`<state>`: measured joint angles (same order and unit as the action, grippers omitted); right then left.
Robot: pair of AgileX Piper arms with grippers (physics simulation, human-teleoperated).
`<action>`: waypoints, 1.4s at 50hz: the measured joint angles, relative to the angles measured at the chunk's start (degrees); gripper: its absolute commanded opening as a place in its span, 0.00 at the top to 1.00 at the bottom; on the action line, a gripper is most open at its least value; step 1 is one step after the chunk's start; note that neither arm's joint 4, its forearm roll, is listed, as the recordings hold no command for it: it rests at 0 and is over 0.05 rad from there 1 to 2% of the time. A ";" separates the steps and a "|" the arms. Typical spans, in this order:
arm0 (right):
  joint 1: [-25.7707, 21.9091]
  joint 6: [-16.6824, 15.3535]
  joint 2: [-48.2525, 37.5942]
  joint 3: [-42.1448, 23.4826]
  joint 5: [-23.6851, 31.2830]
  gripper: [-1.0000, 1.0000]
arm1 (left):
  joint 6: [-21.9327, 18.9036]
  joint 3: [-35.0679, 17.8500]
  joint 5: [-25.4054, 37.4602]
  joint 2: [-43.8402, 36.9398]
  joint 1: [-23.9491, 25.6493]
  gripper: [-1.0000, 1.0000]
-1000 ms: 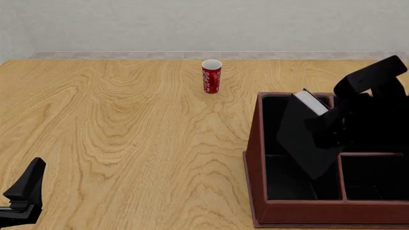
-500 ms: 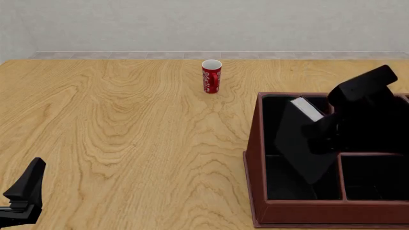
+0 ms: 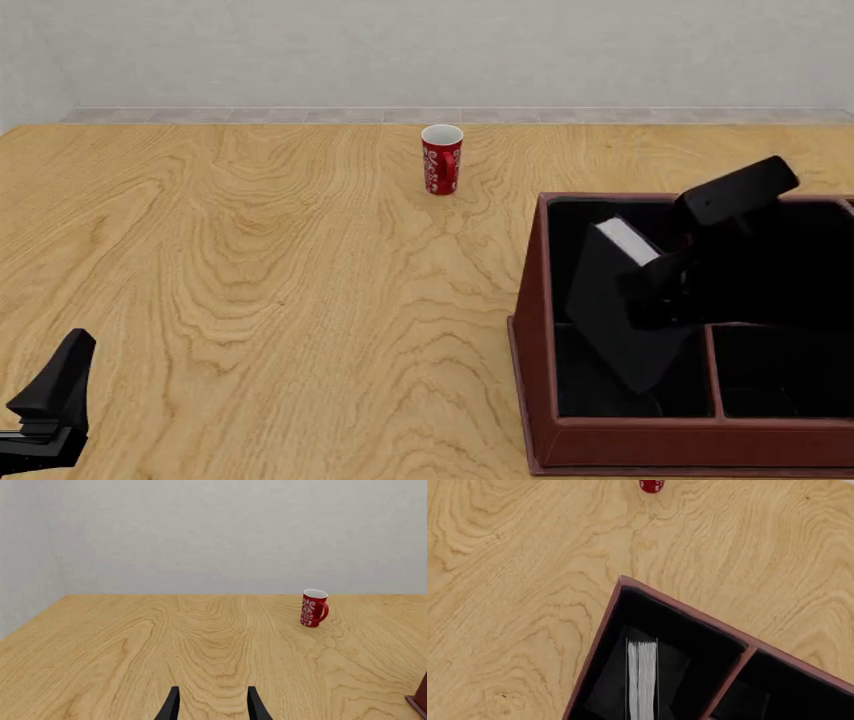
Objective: Pick up the book and place it in the left compartment of the caddy.
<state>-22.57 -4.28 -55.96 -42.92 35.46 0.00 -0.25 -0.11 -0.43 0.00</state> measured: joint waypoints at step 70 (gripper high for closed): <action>1.51 0.98 -4.32 6.15 -7.25 1.00 | 0.00 0.00 0.00 0.00 0.00 0.00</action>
<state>-21.06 -3.30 -60.28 -36.77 28.22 0.00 -0.25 -0.11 -0.43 0.00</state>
